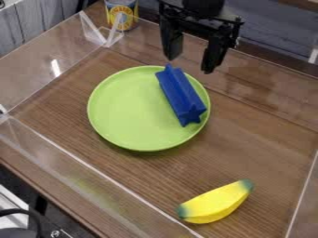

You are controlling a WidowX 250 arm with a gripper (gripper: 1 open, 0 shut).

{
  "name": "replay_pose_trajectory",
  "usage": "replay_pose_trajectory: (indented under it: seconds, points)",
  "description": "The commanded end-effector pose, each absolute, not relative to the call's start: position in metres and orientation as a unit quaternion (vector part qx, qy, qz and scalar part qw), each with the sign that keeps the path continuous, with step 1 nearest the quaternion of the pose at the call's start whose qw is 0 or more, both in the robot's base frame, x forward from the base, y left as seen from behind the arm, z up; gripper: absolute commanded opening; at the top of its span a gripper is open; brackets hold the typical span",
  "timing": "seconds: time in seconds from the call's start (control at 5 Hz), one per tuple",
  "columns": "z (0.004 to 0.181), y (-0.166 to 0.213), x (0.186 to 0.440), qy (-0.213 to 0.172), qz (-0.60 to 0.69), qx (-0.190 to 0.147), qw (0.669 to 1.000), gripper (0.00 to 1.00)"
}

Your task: Put the banana in the green plate

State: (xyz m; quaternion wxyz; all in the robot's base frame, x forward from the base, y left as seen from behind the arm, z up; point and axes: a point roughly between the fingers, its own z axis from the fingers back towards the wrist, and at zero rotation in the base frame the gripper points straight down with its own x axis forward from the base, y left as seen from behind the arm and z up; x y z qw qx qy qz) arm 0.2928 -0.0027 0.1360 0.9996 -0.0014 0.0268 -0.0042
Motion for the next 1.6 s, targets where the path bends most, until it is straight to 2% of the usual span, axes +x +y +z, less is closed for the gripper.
replay_pose_trajectory:
  seconds: [0.0, 0.4, 0.6, 0.8, 1.4]
  points:
    - [0.133, -0.013, 0.282, 0.031, -0.032, -0.002, 0.999, 1.00]
    - [0.135, -0.058, 0.238, 0.008, -0.189, 0.001, 0.982, 1.00]
    - [0.136, -0.071, 0.222, 0.001, -0.256, 0.004, 0.967, 1.00]
    - [0.128, -0.080, 0.212, -0.006, -0.298, 0.007, 0.955, 1.00]
    - [0.079, -0.103, 0.197, -0.027, -0.393, 0.016, 0.919, 1.00]
